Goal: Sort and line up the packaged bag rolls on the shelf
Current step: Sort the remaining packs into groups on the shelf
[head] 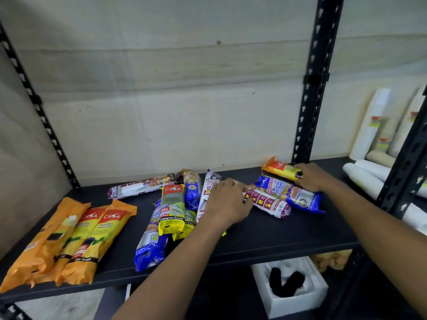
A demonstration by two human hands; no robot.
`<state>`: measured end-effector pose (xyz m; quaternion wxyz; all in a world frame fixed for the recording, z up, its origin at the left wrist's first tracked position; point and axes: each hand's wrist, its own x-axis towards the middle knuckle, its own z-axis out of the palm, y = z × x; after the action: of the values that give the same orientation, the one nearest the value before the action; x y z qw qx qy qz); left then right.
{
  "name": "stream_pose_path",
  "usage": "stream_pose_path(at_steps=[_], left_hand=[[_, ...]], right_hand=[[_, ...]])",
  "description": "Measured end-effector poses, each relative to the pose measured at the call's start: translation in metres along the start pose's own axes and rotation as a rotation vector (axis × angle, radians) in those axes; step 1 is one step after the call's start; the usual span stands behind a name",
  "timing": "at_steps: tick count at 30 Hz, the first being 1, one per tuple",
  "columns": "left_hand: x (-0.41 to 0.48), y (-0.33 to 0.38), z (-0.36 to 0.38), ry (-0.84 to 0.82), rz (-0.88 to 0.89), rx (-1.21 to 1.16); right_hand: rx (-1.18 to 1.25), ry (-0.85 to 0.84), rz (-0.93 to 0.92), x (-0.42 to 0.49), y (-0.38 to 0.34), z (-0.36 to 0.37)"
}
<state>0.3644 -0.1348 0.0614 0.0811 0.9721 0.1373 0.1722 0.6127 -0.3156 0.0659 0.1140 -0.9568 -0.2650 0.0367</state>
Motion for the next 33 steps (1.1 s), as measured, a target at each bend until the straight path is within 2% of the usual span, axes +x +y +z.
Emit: stream_pose_path(at_steps=[9, 13, 18, 23, 33], left_hand=[[-0.003, -0.002, -0.002, 0.03, -0.013, -0.041], [-0.006, -0.002, -0.008, 0.047, -0.016, -0.157], [-0.009, -0.001, -0.018, 0.117, -0.012, -0.332], [-0.018, -0.007, -0.033, 0.2, -0.007, -0.328], [-0.071, -0.075, -0.061, 0.256, -0.08, -0.267]], right_hand=[[-0.178, -0.022, 0.064, 0.006, 0.0, 0.004], [-0.11, 0.017, 0.014, 0.0, -0.01, -0.003], [-0.014, 0.173, -0.053, -0.021, -0.031, -0.014], [0.089, 0.276, -0.168, -0.053, -0.065, -0.026], [0.417, 0.194, -0.363, -0.122, -0.164, -0.029]])
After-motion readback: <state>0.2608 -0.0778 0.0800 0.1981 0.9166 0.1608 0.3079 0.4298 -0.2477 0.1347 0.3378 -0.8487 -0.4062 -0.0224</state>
